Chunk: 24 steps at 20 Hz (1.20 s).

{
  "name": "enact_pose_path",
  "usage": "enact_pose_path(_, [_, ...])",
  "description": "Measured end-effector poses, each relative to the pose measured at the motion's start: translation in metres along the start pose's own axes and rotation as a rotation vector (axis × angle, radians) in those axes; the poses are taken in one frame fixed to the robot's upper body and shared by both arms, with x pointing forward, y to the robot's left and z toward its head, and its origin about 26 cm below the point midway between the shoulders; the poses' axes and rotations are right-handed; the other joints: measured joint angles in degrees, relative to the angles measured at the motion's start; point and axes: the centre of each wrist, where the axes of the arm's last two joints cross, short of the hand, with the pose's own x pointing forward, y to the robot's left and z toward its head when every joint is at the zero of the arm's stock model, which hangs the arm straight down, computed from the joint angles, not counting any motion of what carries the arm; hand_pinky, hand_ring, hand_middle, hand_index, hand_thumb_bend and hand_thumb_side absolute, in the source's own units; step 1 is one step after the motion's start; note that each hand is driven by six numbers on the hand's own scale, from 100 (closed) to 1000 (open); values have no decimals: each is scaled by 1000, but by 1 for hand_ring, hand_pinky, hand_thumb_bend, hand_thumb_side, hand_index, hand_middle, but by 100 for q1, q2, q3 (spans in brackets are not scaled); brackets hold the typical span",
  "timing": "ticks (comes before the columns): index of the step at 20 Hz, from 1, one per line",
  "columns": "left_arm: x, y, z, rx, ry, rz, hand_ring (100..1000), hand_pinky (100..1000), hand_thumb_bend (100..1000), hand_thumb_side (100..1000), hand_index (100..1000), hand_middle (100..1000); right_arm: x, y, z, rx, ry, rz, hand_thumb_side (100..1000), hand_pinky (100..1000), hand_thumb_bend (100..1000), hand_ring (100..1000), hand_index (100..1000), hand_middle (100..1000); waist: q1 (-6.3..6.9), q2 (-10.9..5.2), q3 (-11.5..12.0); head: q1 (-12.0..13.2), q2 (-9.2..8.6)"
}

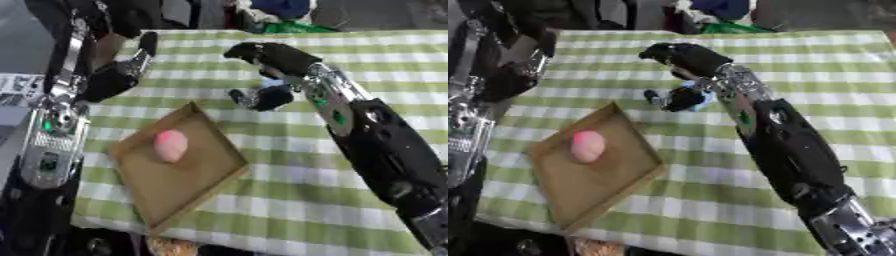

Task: Pick up objects on the table and place them in the box.

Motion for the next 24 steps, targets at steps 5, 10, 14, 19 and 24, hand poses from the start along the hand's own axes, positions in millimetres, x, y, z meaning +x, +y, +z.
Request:
enact_pose_path(5, [0,0,0,-2,0,0,556,589,316,316,741,516,-19,2,12,45,77,10,522,878,380,881,1000,943,12,0,-11,35,0])
enact_pose_path(10, [-1,0,1,-3,4,0,556,589,318,317,741,516,-32,3,21,109,124,39,545,879,400,887,1000,954,13,0,-24,51,0])
enact_pose_path(14, [-2,0,2,-3,7,0,555,589,322,320,741,516,-39,6,25,163,156,47,570,877,387,885,1000,950,23,0,-36,76,0])
enact_pose_path(19, [-2,0,3,-3,8,0,554,588,325,322,741,516,-45,11,29,200,194,38,583,874,365,880,1000,940,28,0,-47,98,0])
enact_pose_path(24, [-2,0,3,-3,8,0,553,588,326,323,741,516,-49,16,32,219,215,23,586,865,352,867,992,917,34,3,-52,102,0])
